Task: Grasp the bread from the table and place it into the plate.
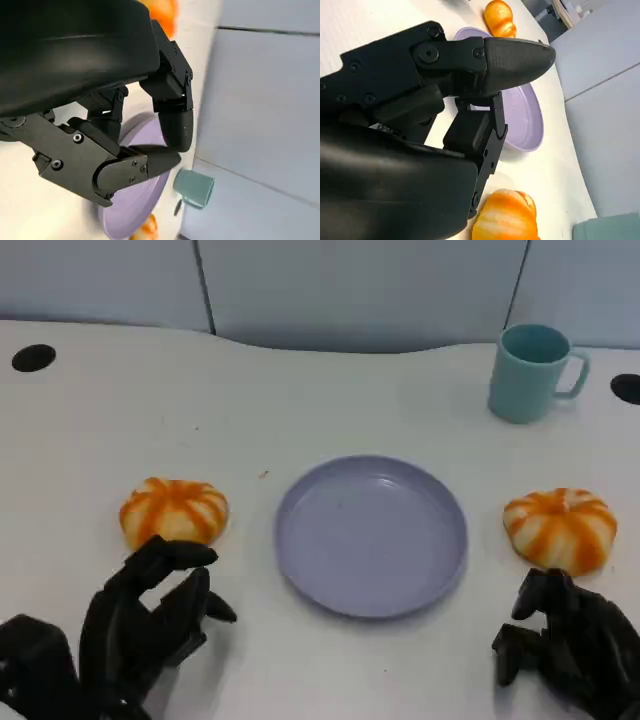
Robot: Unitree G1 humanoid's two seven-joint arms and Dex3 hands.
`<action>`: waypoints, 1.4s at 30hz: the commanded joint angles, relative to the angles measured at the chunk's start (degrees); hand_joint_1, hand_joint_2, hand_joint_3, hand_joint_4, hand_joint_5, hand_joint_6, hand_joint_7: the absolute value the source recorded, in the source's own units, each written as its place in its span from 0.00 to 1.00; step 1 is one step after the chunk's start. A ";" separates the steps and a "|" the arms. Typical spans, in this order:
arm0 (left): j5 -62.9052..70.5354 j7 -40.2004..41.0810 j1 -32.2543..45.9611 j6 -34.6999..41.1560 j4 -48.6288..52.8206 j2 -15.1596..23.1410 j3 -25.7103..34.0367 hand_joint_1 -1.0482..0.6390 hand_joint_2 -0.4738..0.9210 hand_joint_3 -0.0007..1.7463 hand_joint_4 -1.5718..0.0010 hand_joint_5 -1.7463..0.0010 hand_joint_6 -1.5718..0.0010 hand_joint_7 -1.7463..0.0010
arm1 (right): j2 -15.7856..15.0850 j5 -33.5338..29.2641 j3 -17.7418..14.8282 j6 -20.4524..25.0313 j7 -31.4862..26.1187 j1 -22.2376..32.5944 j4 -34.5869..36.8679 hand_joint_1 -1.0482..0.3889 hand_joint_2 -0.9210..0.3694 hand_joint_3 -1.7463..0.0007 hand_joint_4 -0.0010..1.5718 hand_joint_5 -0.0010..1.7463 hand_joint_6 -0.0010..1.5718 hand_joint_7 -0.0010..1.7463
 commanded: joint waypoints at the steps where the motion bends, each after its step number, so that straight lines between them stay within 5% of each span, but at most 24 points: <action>1: 17.31 6.22 -4.90 -22.34 6.46 8.90 -3.16 0.34 1.00 0.20 0.71 0.65 0.62 0.93 | 0.38 -0.28 -0.02 1.47 -1.13 0.49 0.74 0.40 0.00 0.73 0.80 0.76 0.73 0.70; 7: 38.43 24.58 -7.32 -28.58 7.50 15.80 -6.81 0.29 1.00 0.13 0.85 0.76 0.73 1.00 | 0.53 -0.86 0.28 0.94 -2.06 0.80 0.19 0.41 0.00 0.74 0.81 0.76 0.74 0.70; 11: 61.61 39.29 -6.84 -17.32 -3.74 22.86 -11.89 0.24 1.00 0.11 0.94 0.82 0.82 1.00 | 0.29 -0.57 0.47 1.66 -1.81 0.89 -0.19 0.41 0.00 0.73 0.80 0.76 0.73 0.70; 14: 69.12 43.92 -6.66 -10.14 -8.35 24.59 -15.07 0.21 1.00 0.07 0.97 0.84 0.83 1.00 | 0.26 -0.71 0.62 1.85 -2.02 1.00 -0.47 0.41 0.00 0.72 0.80 0.76 0.73 0.70; 21: 75.88 41.94 -9.63 2.84 -12.08 27.93 -22.78 0.20 1.00 0.03 1.00 0.90 0.87 1.00 | 0.32 -1.67 1.06 2.06 -2.85 0.73 -0.54 0.40 0.00 0.73 0.81 0.77 0.74 0.71; 29: 75.11 37.76 -14.95 9.11 -7.39 29.62 -29.33 0.22 0.98 0.00 0.97 0.92 0.90 1.00 | 0.49 -1.86 1.18 1.44 -2.90 0.60 -0.03 0.41 0.00 0.72 0.81 0.77 0.74 0.70; 42: 75.21 41.47 -33.00 12.98 24.24 24.62 -42.29 0.25 0.95 0.00 0.99 0.95 0.93 1.00 | 0.68 -1.68 0.94 1.27 -3.08 0.55 0.51 0.40 0.00 0.74 0.80 0.77 0.73 0.72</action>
